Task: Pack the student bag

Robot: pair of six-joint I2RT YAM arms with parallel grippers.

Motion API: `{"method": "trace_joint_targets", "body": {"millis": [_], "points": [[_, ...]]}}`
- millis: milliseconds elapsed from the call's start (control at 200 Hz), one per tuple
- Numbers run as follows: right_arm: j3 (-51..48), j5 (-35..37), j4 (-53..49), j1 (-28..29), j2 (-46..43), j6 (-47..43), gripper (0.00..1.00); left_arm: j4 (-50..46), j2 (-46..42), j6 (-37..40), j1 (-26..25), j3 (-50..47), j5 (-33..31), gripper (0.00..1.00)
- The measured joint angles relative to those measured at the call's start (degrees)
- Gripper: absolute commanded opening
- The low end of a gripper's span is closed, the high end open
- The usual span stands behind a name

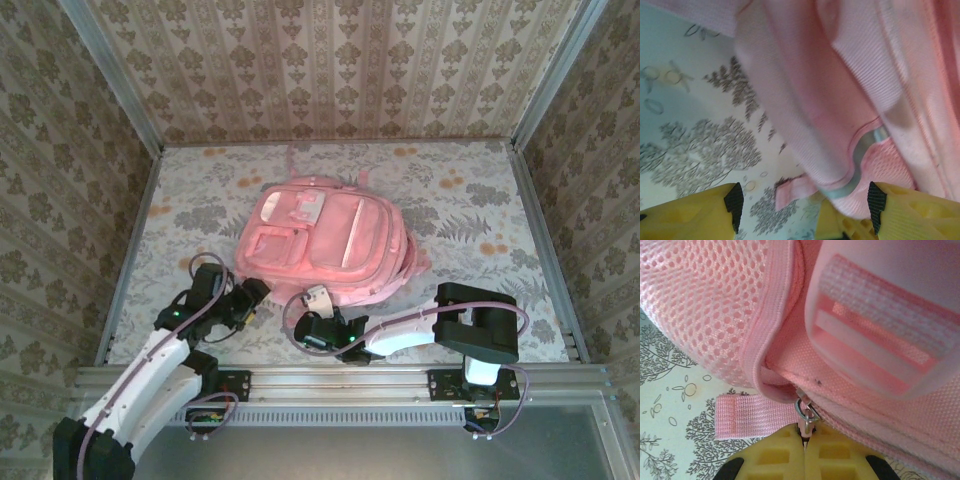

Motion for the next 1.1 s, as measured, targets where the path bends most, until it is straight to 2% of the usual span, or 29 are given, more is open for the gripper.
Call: {"method": "trace_joint_targets", "body": {"millis": [280,455,535,645,720,1100], "points": [[-0.9,-1.68,2.25,-0.48,-0.04,0.04,0.0,11.08,5.03,-1.9,-1.07,-1.86,-1.84,0.58],[-0.94,-2.71,2.27,-0.9,-0.07,0.04,0.0,14.29,6.25,-2.91,-1.11,-4.52,-2.45,0.44],[-0.94,-2.97,2.25,-0.92,-0.07,0.04,0.0,15.45,6.23,-3.48,-1.09,-4.94,-2.62,0.34],[-0.94,-2.99,2.25,-0.92,-0.07,0.04,0.0,16.24,6.25,-3.5,-1.11,-5.03,-3.32,0.11],[-0.9,-2.97,2.01,-0.92,-0.07,0.04,0.0,16.33,6.34,-3.56,-1.16,-4.98,-3.93,0.0],[-0.66,-2.82,-1.4,-0.92,-1.64,0.04,0.0,13.64,10.21,-1.84,-0.9,-1.14,-5.62,0.0]]}}
